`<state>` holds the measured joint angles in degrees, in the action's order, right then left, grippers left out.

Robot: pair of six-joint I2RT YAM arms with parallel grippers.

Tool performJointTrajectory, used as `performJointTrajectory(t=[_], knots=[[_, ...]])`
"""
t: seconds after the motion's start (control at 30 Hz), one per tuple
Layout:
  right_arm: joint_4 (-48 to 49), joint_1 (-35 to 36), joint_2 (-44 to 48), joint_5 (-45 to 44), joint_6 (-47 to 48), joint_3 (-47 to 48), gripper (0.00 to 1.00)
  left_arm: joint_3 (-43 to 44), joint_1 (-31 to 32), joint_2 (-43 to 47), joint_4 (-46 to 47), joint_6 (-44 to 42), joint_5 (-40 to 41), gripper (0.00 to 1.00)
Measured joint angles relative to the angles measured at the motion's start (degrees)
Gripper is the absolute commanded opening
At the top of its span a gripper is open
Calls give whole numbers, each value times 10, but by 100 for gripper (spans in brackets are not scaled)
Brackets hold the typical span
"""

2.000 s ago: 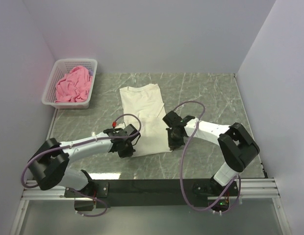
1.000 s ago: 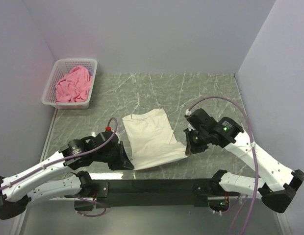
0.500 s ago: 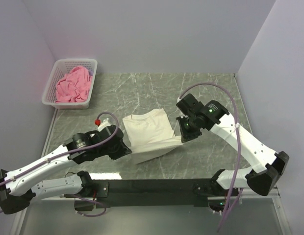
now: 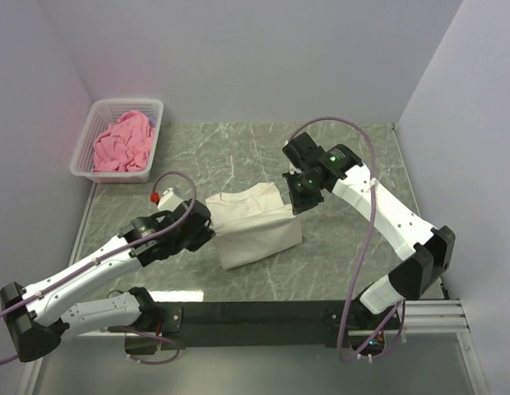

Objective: Fold and stack the t-shirts
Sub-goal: Fold the tshirt

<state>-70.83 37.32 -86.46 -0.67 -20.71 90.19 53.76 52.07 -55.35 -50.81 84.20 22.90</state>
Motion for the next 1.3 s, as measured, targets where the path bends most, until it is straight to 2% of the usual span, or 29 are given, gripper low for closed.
performJointTrajectory(t=[0.47,1.3], knots=[[64,-26,-98,-12,25,38,0,-32,-101,-69,116,-90,-5,1],[181,-52,-221,-21,59,81,0,-60,-182,-196,256,-176,-20,1]])
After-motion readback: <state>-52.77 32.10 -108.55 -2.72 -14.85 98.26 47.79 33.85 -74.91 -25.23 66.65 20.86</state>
